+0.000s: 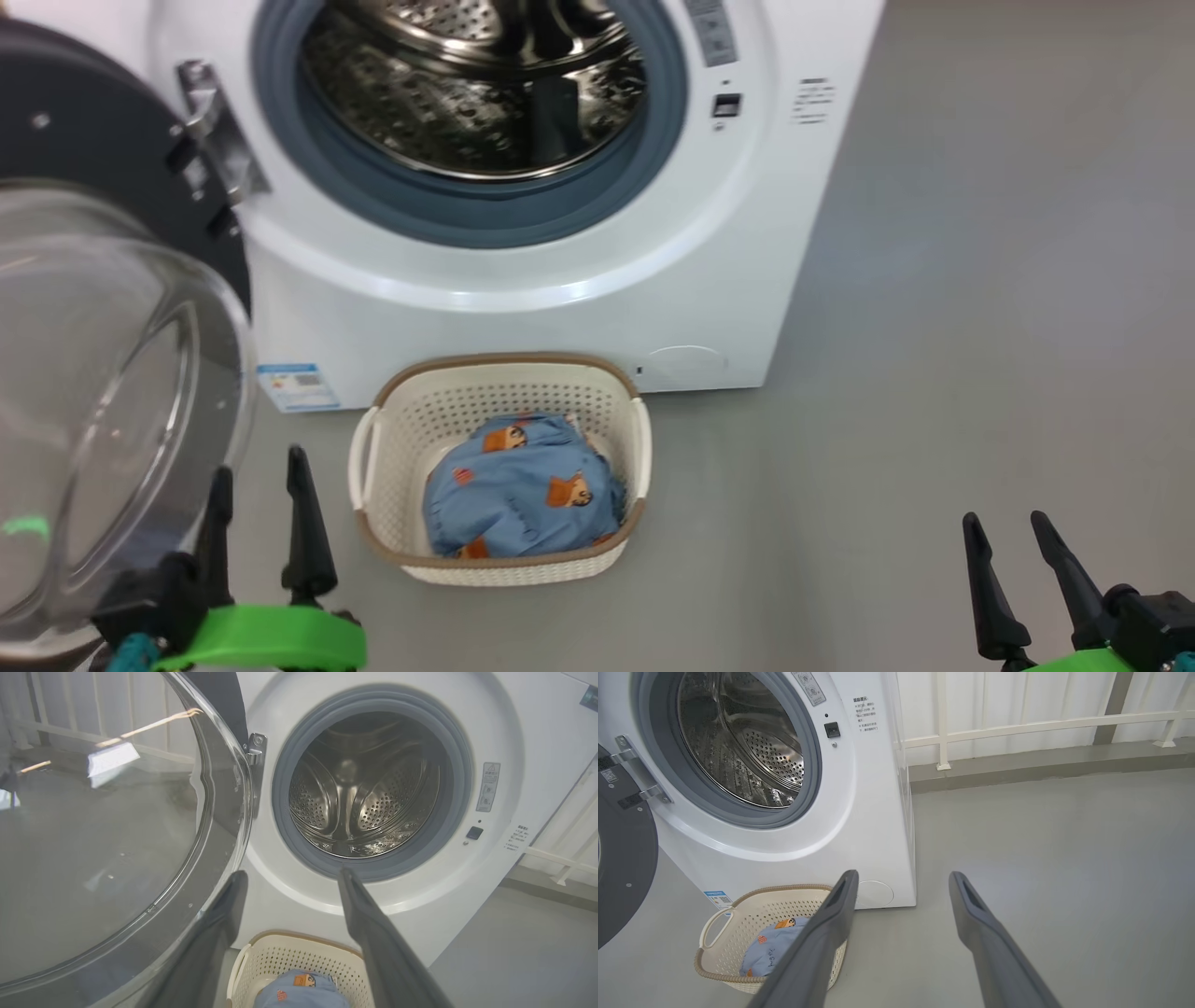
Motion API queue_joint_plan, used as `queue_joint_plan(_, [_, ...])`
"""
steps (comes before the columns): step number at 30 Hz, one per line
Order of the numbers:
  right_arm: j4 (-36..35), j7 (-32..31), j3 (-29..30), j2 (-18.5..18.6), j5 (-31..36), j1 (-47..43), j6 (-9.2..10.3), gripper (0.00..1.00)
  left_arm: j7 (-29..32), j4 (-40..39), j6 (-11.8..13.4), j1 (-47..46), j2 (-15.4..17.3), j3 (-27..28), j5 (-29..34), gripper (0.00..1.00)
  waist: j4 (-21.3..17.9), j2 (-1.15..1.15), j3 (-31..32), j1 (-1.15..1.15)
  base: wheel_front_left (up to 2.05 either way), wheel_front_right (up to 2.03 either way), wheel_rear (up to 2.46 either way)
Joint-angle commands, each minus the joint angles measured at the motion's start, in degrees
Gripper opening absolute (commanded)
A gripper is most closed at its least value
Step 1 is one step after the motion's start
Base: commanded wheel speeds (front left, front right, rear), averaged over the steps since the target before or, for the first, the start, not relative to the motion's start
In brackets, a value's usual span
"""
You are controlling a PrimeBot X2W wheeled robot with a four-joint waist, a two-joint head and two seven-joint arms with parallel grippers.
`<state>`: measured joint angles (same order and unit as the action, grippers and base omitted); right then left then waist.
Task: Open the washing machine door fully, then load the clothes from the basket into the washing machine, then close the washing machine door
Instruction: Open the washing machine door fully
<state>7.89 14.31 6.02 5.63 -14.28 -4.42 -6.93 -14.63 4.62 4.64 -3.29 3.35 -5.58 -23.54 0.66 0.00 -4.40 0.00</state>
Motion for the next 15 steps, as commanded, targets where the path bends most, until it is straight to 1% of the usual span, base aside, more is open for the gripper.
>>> queue_joint_plan(1, [-1.6, 0.7, -1.9, 0.9, -0.4, 0.6, -0.56, 1.00, -0.3, -0.8, -0.5, -0.3, 1.1, 2.0, 1.7, 1.00, -2.6, 0.00, 0.9, 0.00, 0.00, 0.00, 0.00])
queue_joint_plan(2, [-1.6, 0.7, -1.9, 0.9, -0.4, 0.6, -0.56, 1.00, -0.3, -0.8, -0.5, -0.3, 1.1, 2.0, 1.7, 1.00, -2.6, 0.00, 0.9, 0.00, 0.00, 0.00, 0.00])
queue_joint_plan(6, [-1.6, 0.7, -2.4, 0.8, -0.1, 0.0, -0.56, 1.00, -0.3, -0.1, 0.2, 1.9, 0.8, 2.6, 6.5, 1.00, -4.4, 0.00, 1.7, 0.00, 0.00, 0.00, 0.00])
queue_joint_plan(15, [-1.9, 0.7, -2.0, 0.5, 1.0, -2.5, -0.56, 1.00, -0.4, -0.1, -0.7, 7.0, -0.2, 4.7, 10.7, 1.00, -6.6, 0.00, 4.1, 0.00, 0.00, 0.00, 0.00])
